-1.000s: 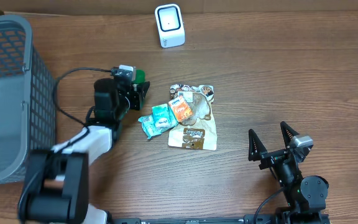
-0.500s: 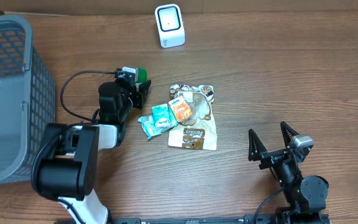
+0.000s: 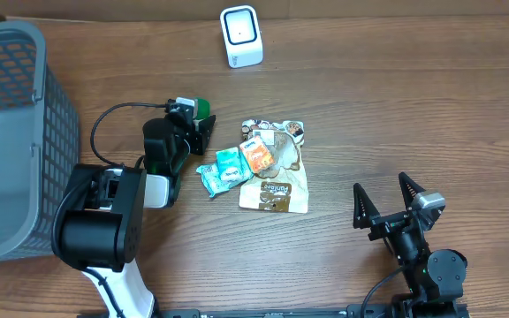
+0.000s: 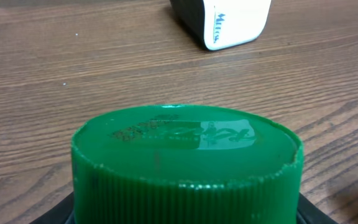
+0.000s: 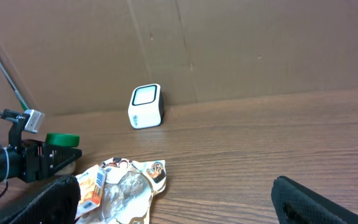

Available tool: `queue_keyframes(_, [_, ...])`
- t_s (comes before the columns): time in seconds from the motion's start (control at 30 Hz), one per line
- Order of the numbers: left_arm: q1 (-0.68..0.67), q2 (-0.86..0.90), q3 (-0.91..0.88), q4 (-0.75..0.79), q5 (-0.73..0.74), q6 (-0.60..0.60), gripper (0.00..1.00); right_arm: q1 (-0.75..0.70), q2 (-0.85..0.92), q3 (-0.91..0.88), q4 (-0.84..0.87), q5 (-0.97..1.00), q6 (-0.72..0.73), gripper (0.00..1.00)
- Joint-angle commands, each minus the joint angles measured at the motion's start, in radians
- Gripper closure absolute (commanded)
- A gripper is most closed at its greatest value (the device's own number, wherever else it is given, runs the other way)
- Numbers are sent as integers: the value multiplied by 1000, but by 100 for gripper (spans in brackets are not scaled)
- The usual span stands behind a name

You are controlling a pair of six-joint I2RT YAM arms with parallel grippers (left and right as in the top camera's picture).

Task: Scan the item barcode
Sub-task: 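Hold the jar near the item pile and lower it to the table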

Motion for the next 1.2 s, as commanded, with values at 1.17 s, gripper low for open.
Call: queue_keyframes(1.17, [-8, 26, -8, -399, -6, -4, 66, 4, -11, -10, 5, 9, -4, 0])
